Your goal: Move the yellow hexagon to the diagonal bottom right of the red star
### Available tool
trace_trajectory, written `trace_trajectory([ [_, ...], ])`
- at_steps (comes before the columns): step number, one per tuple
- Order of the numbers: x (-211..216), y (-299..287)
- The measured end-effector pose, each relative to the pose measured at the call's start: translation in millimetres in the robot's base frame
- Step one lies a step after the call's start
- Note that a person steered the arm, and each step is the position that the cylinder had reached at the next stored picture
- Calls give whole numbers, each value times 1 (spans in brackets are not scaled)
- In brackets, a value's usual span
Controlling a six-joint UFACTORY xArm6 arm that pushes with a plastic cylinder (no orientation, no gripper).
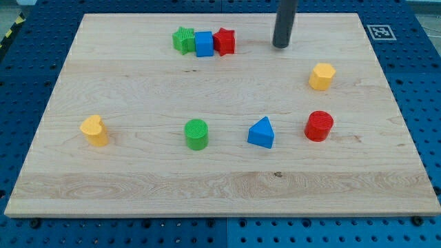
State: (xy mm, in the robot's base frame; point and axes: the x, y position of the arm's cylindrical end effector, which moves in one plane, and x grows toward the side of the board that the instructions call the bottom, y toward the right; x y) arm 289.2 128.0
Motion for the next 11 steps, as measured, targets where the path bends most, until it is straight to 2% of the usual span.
trace_trajectory([
  [5,4,111],
  [6,28,118],
  [9,141,109],
  [11,154,103],
])
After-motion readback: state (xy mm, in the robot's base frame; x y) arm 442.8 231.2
